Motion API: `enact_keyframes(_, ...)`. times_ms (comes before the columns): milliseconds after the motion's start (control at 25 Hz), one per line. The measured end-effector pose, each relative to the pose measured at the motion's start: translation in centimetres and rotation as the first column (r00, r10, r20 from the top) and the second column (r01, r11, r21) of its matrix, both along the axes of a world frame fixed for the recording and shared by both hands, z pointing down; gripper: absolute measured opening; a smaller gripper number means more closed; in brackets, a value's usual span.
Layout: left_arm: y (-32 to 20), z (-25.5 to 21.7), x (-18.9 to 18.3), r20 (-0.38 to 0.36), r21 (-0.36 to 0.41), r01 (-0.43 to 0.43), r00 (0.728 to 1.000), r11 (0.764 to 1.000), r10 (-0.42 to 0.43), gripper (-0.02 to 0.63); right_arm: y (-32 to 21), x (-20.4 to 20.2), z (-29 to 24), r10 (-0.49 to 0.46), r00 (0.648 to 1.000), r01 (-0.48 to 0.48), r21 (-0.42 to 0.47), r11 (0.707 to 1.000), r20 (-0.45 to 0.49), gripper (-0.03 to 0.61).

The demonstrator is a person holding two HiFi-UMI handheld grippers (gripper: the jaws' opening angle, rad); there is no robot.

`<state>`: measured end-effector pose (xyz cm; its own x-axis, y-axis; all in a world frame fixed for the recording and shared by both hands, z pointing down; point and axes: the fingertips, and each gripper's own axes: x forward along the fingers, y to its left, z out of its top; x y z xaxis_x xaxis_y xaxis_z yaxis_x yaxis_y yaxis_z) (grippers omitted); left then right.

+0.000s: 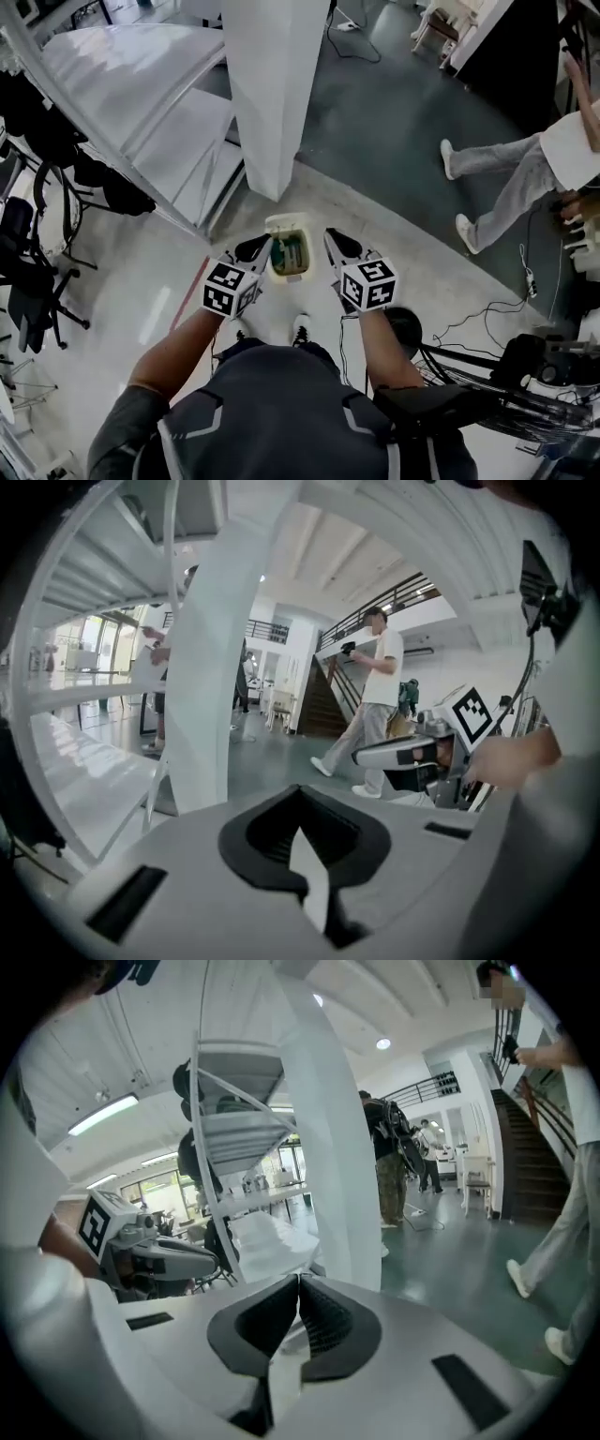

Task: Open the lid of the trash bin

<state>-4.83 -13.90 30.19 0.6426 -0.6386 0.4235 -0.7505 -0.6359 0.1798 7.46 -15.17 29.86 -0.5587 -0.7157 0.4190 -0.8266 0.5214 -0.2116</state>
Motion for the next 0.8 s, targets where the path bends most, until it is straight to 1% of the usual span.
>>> enact_keyframes(120,0.3,-3.6,-1.1,-0.042,0.049,-0.015,0.999,0.999,0.017,0.008,0.0,-0.4,-3.8,0.002,1.000,-0.004,0.078,0.997,0.020,0.028)
enact_keyframes(280,1.3,-7.8,-1.8,-0.133,0.094,-0.021,0.990,0.995,0.033,0.008,0.8,0.0,-8.2,0.029,0.999,-0.034,0.163,0.986,0.034,0.028)
enact_keyframes(360,1.6,-9.5,-2.5,-0.145,0.130,-0.017,0.989,0.991,0.036,0.008,1.3,0.0,-10.1,0.041,0.998,-0.049,0.206,0.977,0.042,0.028)
enact_keyframes(440,1.6,-11.1,-3.5,-0.154,0.163,0.006,0.988,0.987,0.019,0.008,1.5,-0.1,-11.6,0.044,0.998,-0.052,0.247,0.968,0.037,0.028)
enact_keyframes(560,1.6,-13.2,-5.1,-0.193,0.191,0.070,0.981,0.979,-0.032,0.008,1.7,-0.1,-13.3,0.046,0.999,-0.051,0.297,0.954,0.022,0.028)
enact_keyframes(640,1.7,-14.3,-5.9,-0.221,0.203,0.091,0.974,0.975,-0.045,0.008,2.0,0.1,-14.2,0.053,0.998,-0.063,0.319,0.946,0.041,0.028)
enact_keyframes(720,2.2,-15.2,-6.4,-0.228,0.222,0.100,0.972,0.970,-0.048,0.008,2.7,0.3,-15.2,0.063,0.996,-0.080,0.345,0.935,0.059,0.028)
enact_keyframes(800,2.7,-16.1,-7.0,-0.221,0.250,0.114,0.974,0.961,-0.058,0.008,3.5,0.8,-16.1,0.084,0.995,-0.099,0.364,0.926,0.057,0.026)
